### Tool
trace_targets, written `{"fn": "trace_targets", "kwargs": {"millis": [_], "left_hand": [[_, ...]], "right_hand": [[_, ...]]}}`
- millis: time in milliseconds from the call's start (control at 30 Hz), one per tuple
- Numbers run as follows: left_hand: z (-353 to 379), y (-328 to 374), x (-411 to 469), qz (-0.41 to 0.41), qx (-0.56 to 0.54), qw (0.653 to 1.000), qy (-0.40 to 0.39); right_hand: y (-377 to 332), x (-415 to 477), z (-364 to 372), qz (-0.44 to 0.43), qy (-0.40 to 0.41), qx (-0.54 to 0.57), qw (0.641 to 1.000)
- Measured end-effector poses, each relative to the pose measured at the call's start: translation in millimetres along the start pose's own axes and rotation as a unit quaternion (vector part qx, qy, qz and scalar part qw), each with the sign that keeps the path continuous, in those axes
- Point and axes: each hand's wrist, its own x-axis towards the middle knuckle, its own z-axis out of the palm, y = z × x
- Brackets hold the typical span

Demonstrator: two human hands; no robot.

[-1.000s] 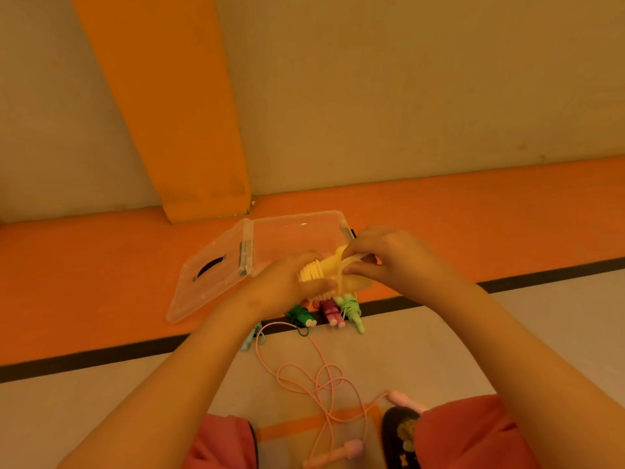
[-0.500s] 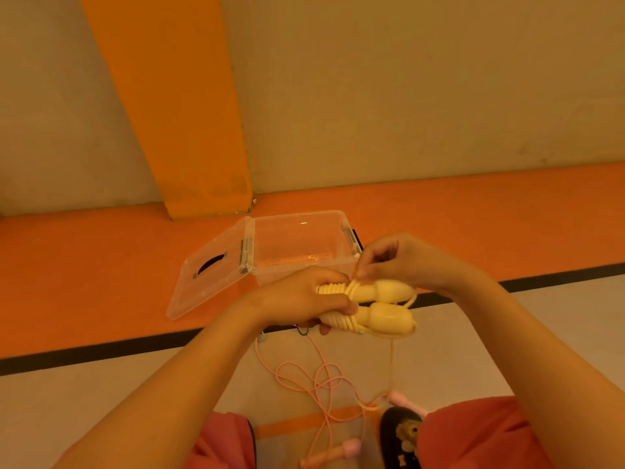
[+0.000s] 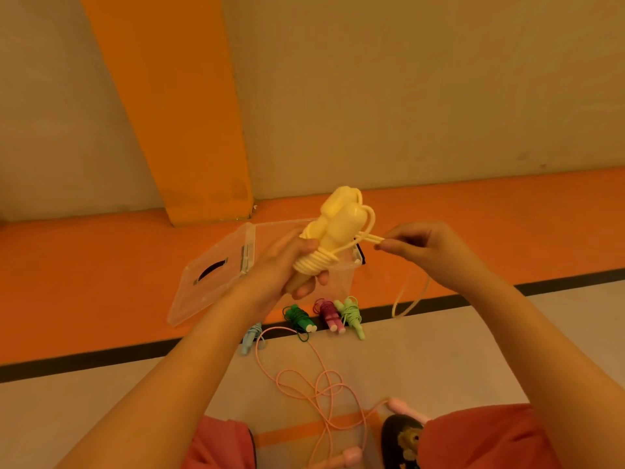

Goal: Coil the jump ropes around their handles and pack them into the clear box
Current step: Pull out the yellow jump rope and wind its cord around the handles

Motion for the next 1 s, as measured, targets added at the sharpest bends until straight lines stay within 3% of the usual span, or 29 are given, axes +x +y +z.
{"fn": "trace_targets", "kwargs": {"millis": [200,367,433,533,667,900,1000], "left_hand": [[13.0,4.4,6.3,-0.043,-0.208,0.977,0.038],[2.7,-0.1,8.0,-0.044,-0.186,0.978,0.086],[-1.8,-2.6,7.2,-0.049,-0.136,0.981,0.126],[-4.5,-3.6,1.6,-0.044,0.054,0.983,0.17],[2.3,-6.3,-2.7,-0.031,0.273,0.954,0.121],[16.1,-4.2,-9.0,-0.007,0.483,0.875,-0.018],[20.2,-4.9,-11.6,-0.028,0.511,0.859,-0.019]], "right_hand": [[-1.3,1.5,23.5,-0.022,-0.046,-0.104,0.993],[-10.9,-0.9,26.8,-0.067,-0.036,-0.173,0.982],[-10.5,-2.1,20.8,-0.091,-0.02,-0.223,0.97],[-12.4,-3.6,13.7,-0.145,0.019,-0.276,0.95],[-21.7,-5.8,18.2,-0.25,0.018,-0.328,0.911],[-18.8,-5.2,33.3,-0.219,-0.074,-0.265,0.936],[-18.3,-6.7,41.7,-0.202,-0.085,-0.219,0.951]]}}
